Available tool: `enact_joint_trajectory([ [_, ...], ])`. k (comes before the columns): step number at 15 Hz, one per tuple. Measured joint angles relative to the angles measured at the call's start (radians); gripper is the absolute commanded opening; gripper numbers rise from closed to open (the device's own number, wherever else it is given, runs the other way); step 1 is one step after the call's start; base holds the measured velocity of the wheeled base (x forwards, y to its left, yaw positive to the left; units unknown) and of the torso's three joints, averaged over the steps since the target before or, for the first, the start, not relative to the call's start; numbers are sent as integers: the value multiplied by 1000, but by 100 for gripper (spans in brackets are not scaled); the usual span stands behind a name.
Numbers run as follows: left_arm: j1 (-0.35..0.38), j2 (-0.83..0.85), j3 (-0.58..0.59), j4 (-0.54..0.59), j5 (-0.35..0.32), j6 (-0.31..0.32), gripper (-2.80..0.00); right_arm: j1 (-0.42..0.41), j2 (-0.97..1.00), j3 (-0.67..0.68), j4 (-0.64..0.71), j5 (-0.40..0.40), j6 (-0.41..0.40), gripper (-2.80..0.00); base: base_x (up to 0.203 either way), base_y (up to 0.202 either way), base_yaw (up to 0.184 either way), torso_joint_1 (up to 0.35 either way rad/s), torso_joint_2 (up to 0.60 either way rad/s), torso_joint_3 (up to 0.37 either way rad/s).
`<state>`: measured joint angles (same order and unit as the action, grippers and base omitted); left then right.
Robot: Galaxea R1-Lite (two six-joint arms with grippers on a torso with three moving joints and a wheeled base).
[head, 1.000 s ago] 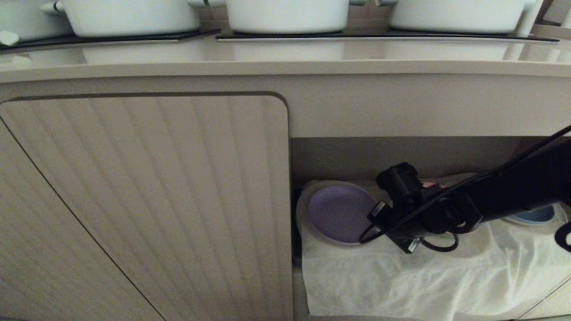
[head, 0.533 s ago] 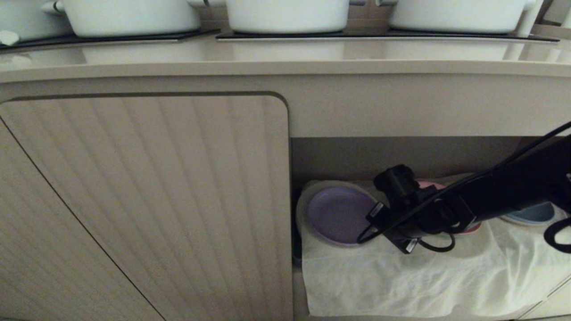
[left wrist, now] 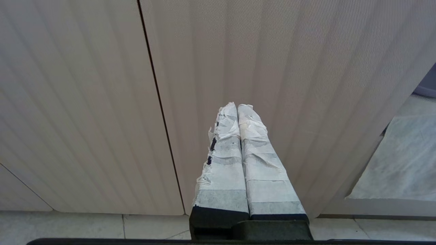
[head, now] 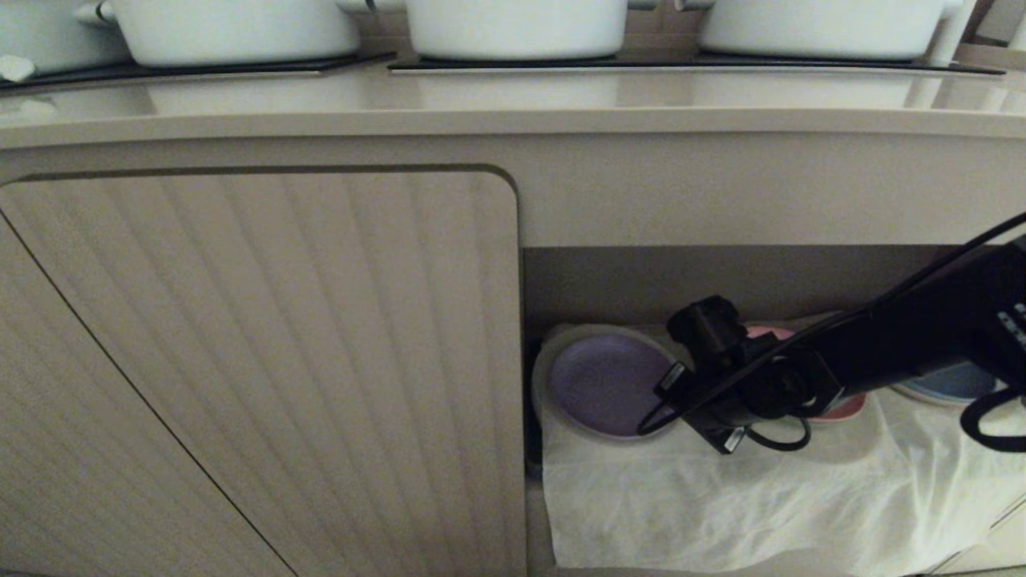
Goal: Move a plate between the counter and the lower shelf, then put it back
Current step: Put the plate in the cupboard
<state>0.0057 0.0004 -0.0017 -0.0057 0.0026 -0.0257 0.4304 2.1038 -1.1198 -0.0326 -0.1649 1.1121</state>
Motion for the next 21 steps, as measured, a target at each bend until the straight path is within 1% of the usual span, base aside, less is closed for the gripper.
enact_joint_trajectory([
  [1,0,0,0,0,0,0,-280,0,2,-4,0,0,0,-280,0,0,0,0,0,0],
  [2,0,0,0,0,0,0,-280,0,4,-5,-1,-1,0,-149,0,0,0,0,0,0],
  [3,0,0,0,0,0,0,-280,0,8,-6,0,-2,0,0,0,0,0,0,0,0],
  [6,0,0,0,0,0,0,-280,0,13,-6,-1,-12,0,0,0,0,0,0,0,0],
  [8,0,0,0,0,0,0,-280,0,14,-6,-14,-47,10,0,0,0,0,0,0,0],
  [10,0,0,0,0,1,0,-280,0,15,-5,-20,-65,21,0,0,0,0,0,0,0],
  [21,0,0,0,0,0,1,-280,1,-29,42,-36,-65,11,0,0,0,0,0,0,0],
])
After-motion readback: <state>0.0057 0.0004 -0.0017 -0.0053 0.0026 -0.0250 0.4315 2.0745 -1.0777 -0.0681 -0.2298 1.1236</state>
